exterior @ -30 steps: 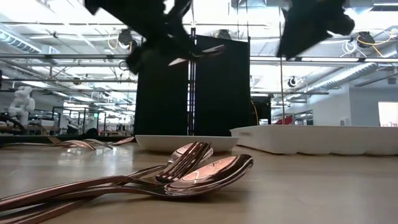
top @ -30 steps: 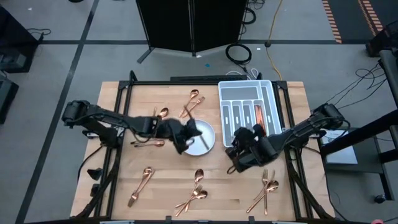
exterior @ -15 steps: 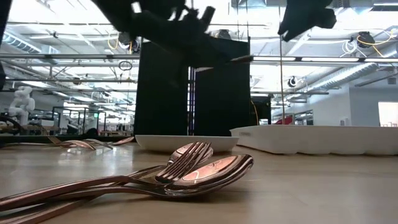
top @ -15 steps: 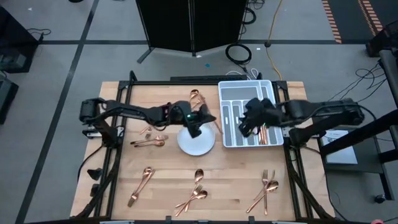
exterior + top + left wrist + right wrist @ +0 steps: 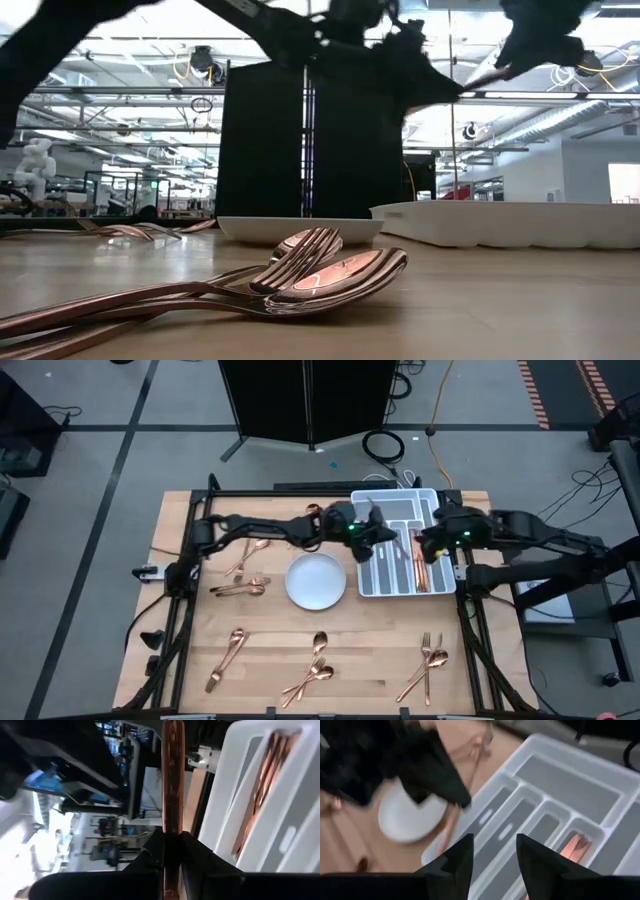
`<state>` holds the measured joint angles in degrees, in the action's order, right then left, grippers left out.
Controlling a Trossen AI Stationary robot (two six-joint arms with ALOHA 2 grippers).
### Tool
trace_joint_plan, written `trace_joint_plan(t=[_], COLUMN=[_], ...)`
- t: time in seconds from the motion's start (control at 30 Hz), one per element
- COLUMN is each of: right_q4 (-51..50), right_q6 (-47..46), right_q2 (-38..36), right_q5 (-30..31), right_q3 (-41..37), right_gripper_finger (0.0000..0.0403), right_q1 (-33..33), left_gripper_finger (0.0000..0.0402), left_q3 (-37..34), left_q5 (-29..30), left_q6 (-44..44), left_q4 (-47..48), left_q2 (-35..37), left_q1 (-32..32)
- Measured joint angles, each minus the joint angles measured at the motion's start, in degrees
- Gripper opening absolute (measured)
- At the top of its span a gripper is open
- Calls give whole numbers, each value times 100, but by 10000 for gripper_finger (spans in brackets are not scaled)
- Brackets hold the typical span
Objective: Sort silverware
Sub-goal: Put the knife in the silverware tray
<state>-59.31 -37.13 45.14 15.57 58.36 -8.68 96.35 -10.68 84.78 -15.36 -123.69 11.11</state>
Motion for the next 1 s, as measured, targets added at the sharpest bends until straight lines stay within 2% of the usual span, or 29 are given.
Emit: trace_joint_plan(t=[0.13, 0.33, 0.5, 0.83, 1.0], right_q4=[355, 412, 417, 426, 436], right_q6=[27, 75, 183, 287, 337], right_q2=[-717, -1299, -1420, -1375, -1372], right_q5=[193, 206, 208, 208, 210], right_q3=[-446, -645, -649, -651, -651], right_gripper_finger=[139, 139, 139, 139, 139], right_q1=[-170, -191, -191, -191, -191], left_gripper_finger=[28, 28, 28, 28, 28], left_q3=[1025, 2080, 2746, 3827, 3863], left_q5=[-179, -282, -495, -983, -1295], left_q6=[-156, 942, 1325, 1359, 1680], left_q4=[350, 397, 410, 565, 644], left_q2=[-831, -1863, -2485, -3312, -3526], left_q1=[33, -37, -56, -149, -146])
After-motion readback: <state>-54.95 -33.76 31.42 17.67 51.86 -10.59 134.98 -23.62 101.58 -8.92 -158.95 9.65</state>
